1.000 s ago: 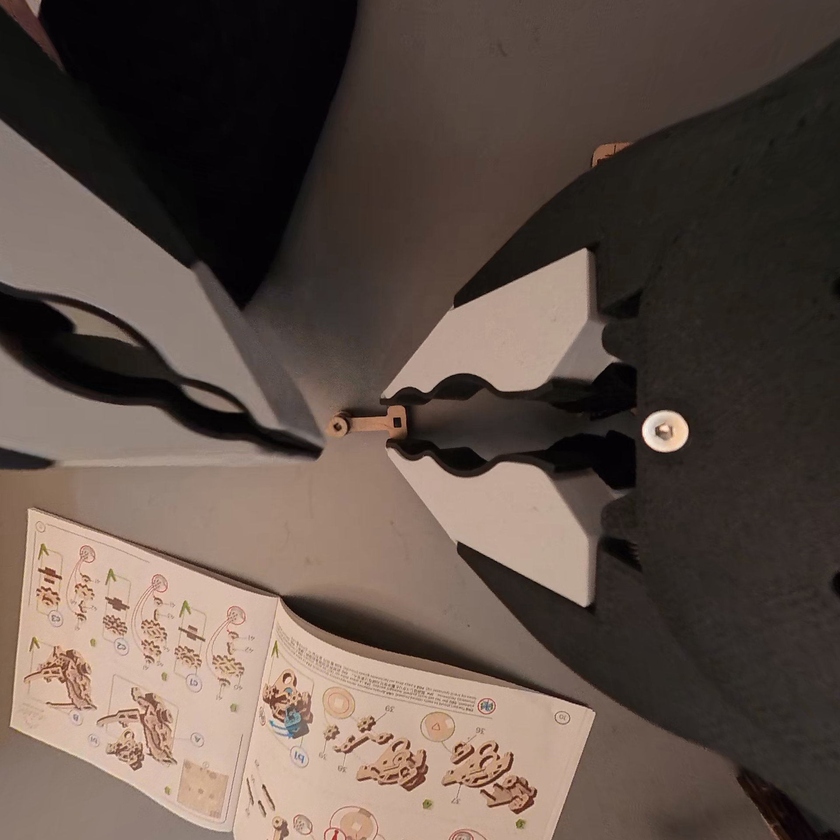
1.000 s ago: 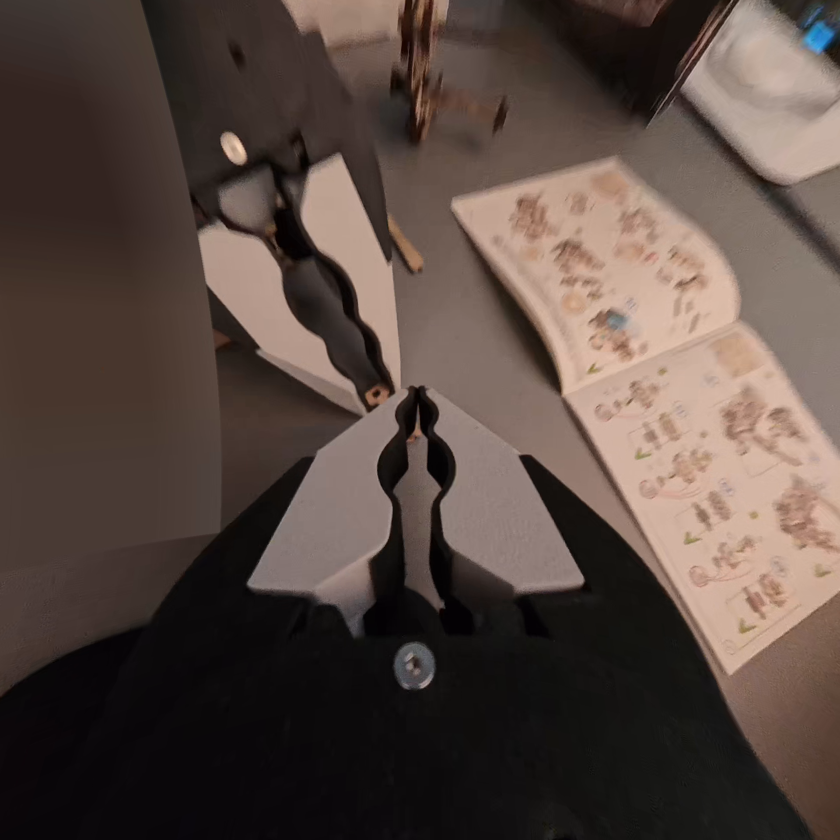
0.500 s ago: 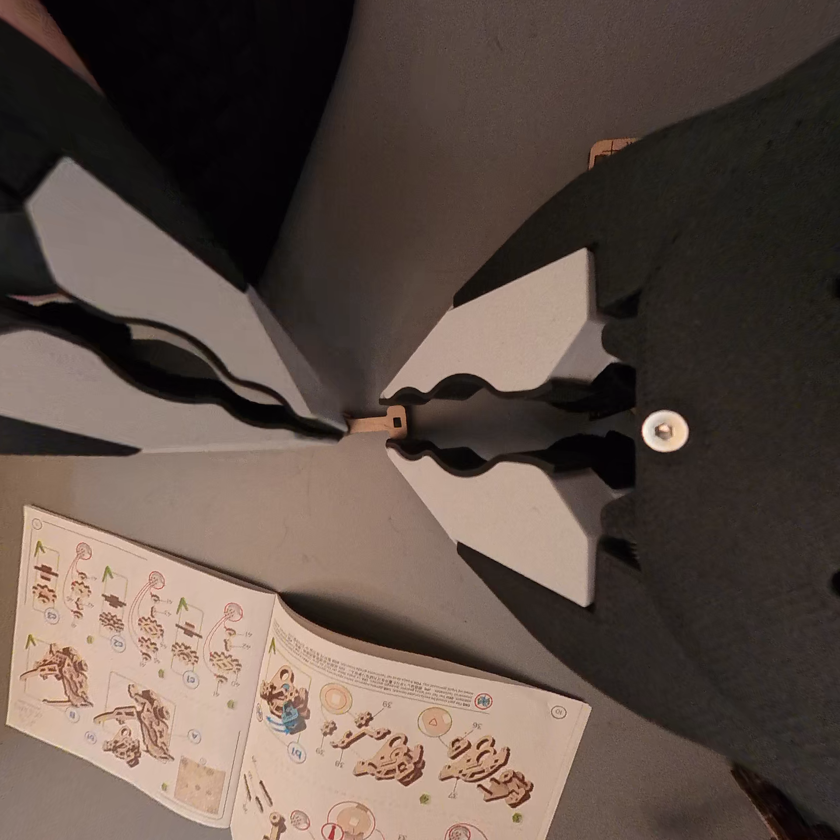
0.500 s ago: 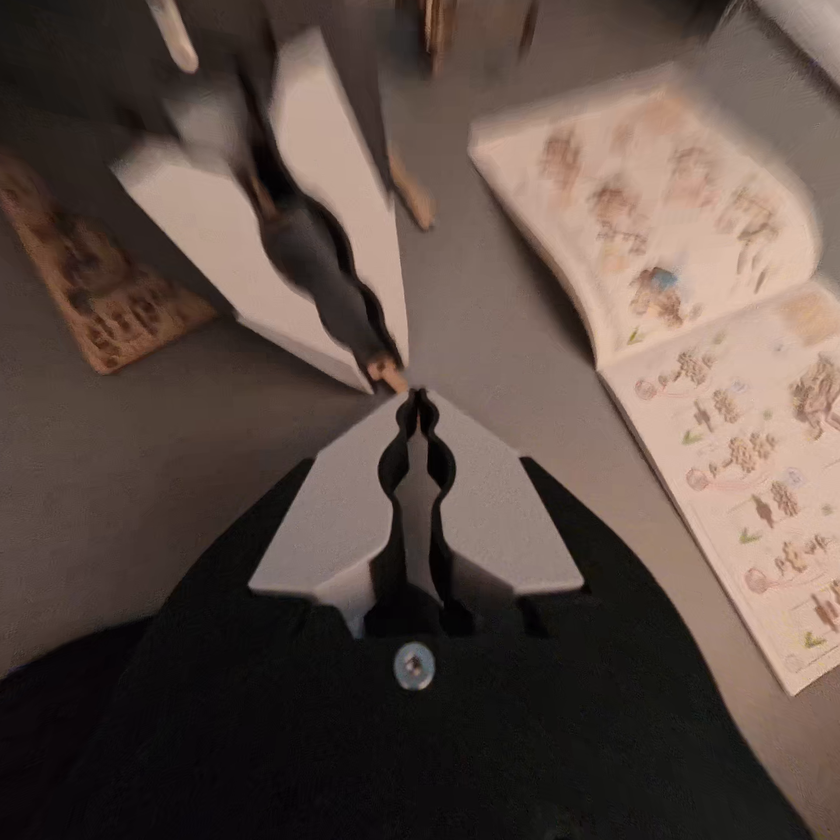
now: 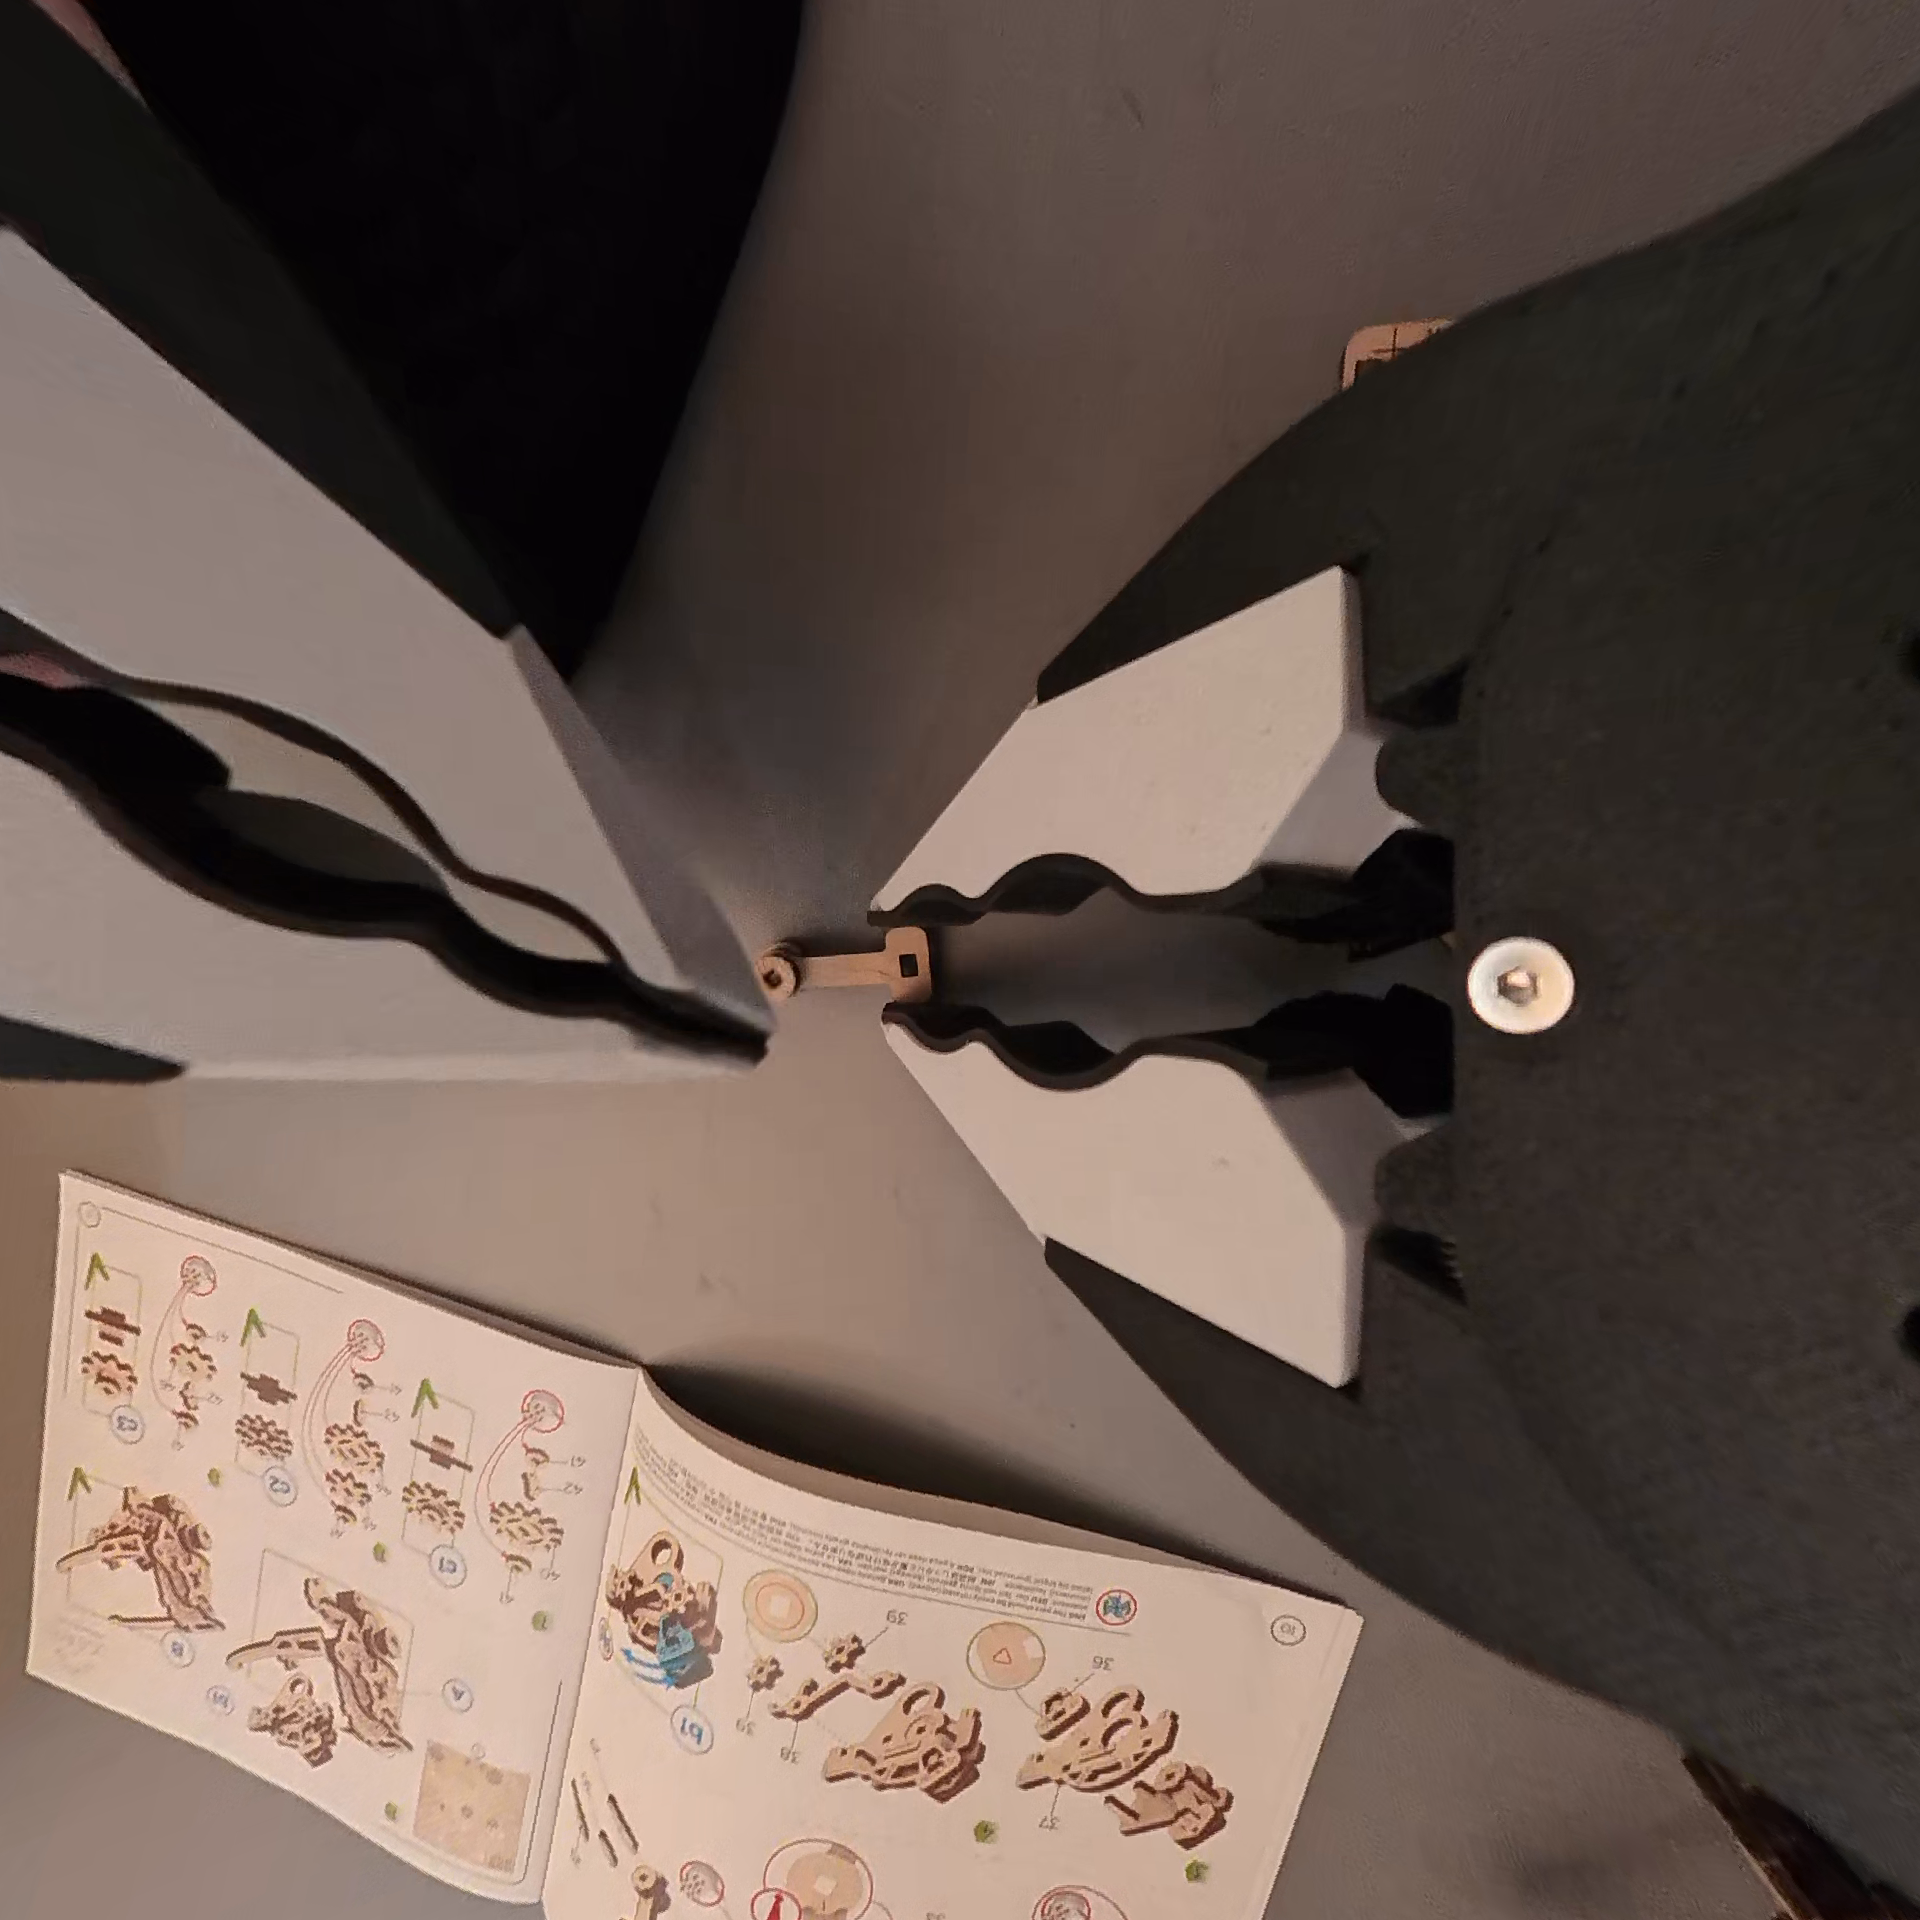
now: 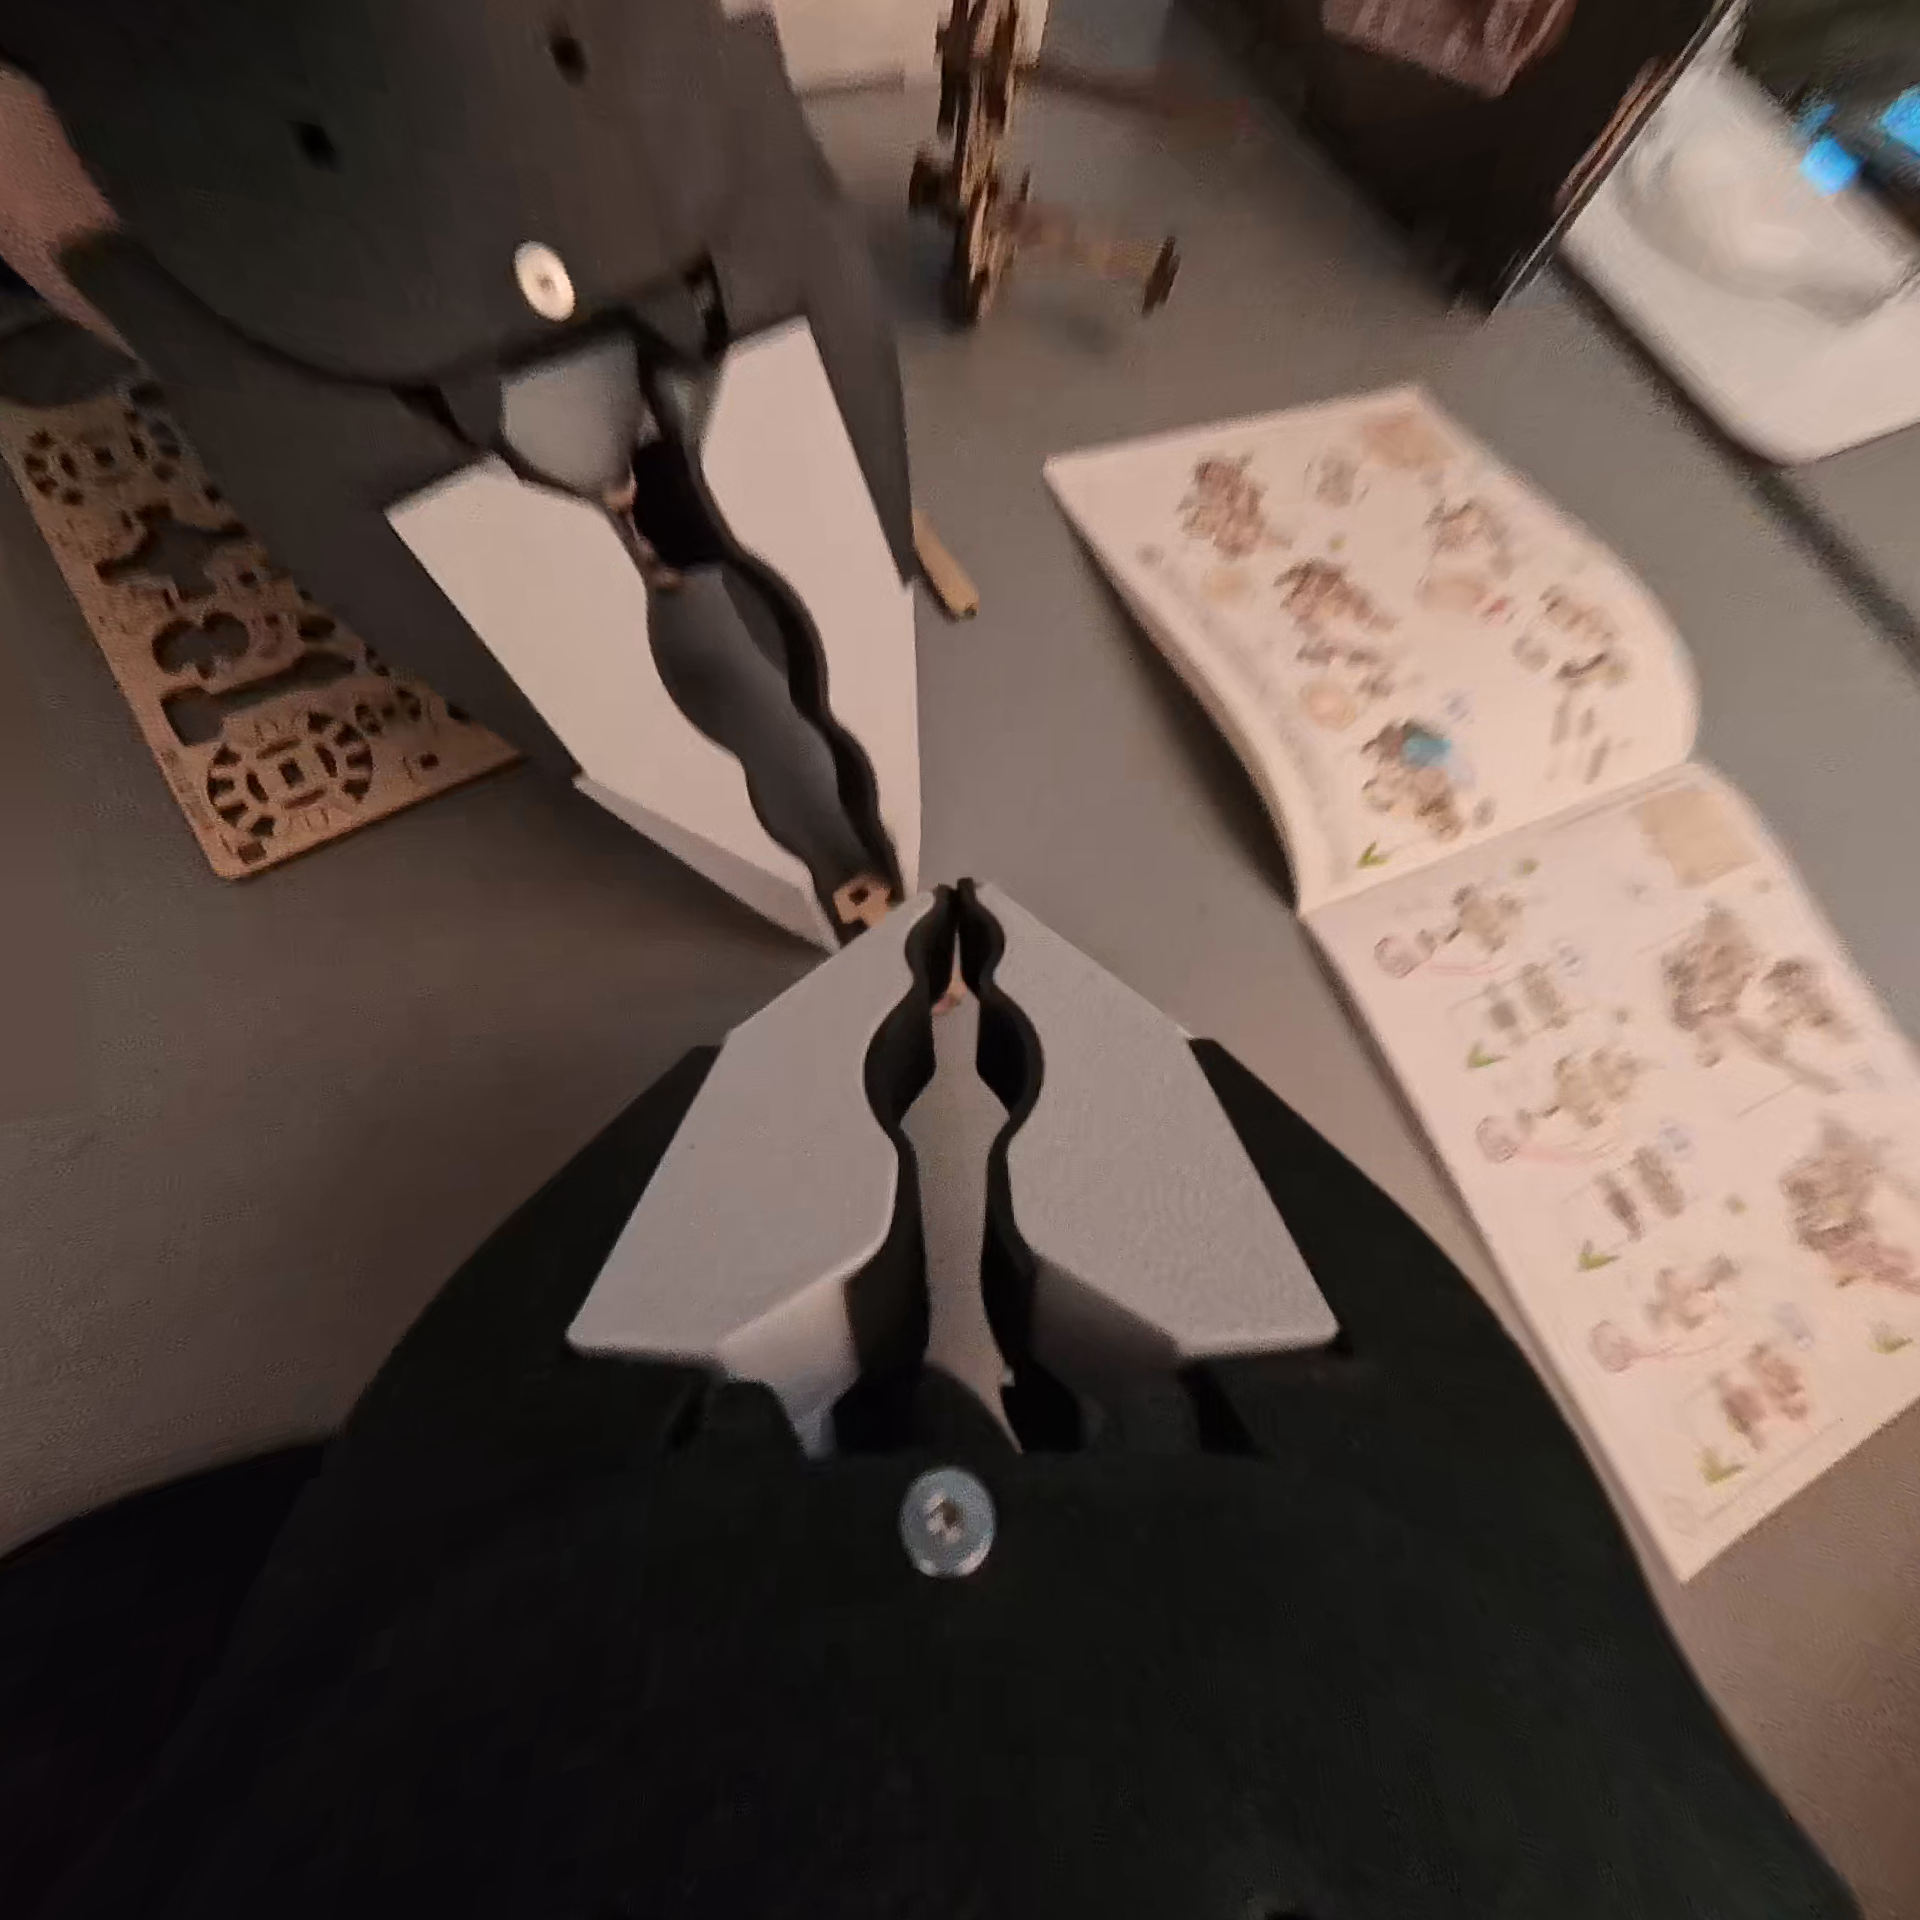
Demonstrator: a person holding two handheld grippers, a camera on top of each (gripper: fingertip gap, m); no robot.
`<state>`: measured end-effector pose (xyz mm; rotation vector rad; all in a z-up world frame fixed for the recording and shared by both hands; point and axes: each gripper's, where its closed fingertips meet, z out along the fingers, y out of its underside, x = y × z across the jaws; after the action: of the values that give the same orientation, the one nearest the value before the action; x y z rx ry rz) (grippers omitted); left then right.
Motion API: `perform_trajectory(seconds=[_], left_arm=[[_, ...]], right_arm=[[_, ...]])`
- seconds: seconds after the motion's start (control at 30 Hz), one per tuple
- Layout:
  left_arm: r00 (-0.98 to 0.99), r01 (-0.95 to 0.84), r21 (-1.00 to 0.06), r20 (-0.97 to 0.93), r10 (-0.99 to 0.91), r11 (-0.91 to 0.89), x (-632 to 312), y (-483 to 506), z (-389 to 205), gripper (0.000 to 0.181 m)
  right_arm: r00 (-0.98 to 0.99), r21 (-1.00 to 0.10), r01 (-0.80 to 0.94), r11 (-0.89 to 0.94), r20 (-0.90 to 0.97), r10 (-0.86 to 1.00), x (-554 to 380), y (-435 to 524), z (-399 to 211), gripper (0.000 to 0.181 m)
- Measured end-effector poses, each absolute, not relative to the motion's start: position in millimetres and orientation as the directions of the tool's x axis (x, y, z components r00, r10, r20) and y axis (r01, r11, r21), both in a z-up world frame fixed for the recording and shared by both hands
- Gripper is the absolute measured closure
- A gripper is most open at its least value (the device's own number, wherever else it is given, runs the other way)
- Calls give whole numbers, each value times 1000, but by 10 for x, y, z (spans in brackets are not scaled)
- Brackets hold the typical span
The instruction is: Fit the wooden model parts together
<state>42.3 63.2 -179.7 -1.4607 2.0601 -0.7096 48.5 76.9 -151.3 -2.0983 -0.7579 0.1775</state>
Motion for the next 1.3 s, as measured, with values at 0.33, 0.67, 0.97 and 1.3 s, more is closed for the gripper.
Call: perform_trajectory(seconds=[0.33, 0.67, 0.97, 1.3], left_arm=[[-289, -683, -674, -103, -952, 281, 421, 632, -1796, 168], [-304, -681, -671, -106, -947, 294, 400, 640, -1794, 168], [-460, -600, -684, -129, -878, 415, 323, 572, -1788, 168], [-496, -575, -687, -141, -857, 445, 283, 565, -1786, 168]], right_arm=[[808, -793, 432, -430, 129, 575, 489, 759, -1486, 181], [815, -835, 393, -385, 123, 566, 570, 768, -1314, 181], [519, -827, 508, -241, 70, 852, 427, 490, -1460, 165], [465, -782, 535, -321, -44, 884, 425, 553, -1728, 173]])
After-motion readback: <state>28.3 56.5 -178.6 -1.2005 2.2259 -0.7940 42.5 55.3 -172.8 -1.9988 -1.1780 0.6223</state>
